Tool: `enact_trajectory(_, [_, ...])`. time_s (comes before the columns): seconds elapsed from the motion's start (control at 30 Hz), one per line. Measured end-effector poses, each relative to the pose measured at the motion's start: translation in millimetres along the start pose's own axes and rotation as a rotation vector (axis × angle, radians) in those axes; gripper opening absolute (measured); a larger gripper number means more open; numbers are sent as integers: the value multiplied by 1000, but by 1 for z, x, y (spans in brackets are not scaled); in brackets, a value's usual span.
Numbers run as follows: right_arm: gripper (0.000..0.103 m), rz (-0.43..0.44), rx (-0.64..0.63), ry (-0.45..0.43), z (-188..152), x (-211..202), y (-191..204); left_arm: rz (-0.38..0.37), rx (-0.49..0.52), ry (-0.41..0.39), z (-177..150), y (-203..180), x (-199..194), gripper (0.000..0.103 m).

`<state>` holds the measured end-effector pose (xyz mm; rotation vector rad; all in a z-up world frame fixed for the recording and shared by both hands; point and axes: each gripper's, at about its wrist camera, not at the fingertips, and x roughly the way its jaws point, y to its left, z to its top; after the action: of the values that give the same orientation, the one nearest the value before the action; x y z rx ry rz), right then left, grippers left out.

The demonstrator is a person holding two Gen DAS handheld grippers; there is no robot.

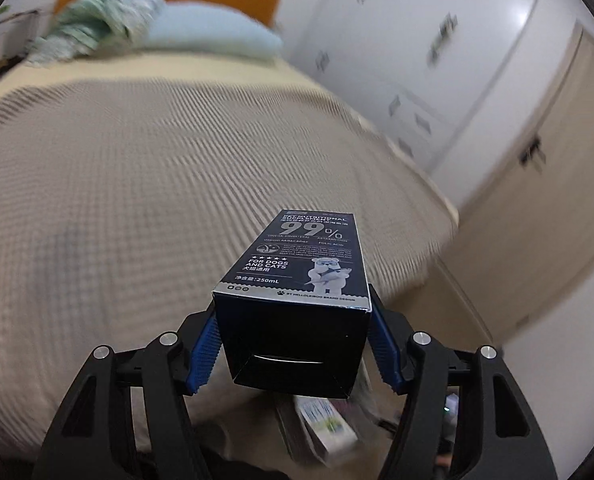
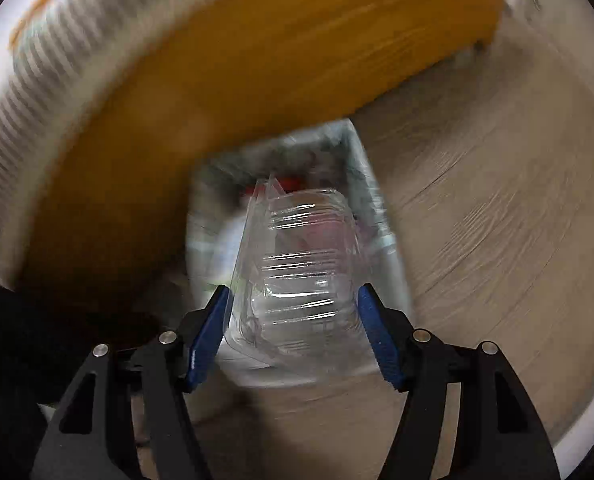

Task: Collect trash
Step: 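Carry the blue box with left and the clear container with right to the bin, then open both tools over the bin to drop the box and container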

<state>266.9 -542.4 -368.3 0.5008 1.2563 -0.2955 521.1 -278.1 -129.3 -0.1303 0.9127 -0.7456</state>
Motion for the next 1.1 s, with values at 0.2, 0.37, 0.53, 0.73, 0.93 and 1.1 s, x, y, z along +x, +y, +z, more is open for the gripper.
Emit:
enact_trajectory(0.2, [66, 146, 180, 47, -22, 53, -47, -24, 117, 210, -47, -82, 79, 62])
enact_trajectory(0.37, [67, 165, 204, 0, -38, 44, -76, 26, 127, 461, -91, -132, 179, 62])
enact_trajectory(0.53, [65, 164, 168, -33, -59, 47, -77, 163, 105, 675, -145, -144, 287, 62])
enact_trajectory(0.73, [65, 178, 164, -60, -69, 42, -80, 292, -211, 821, -207, -108, 373, 64])
enact_trajectory(0.93, [65, 137, 57, -61, -70, 43, -67, 134, -261, 956, -239, -111, 393, 82])
enact_trajectory(1.1, [73, 39, -84, -44, -57, 48, -50, 132, -49, 850, -198, -139, 363, 87])
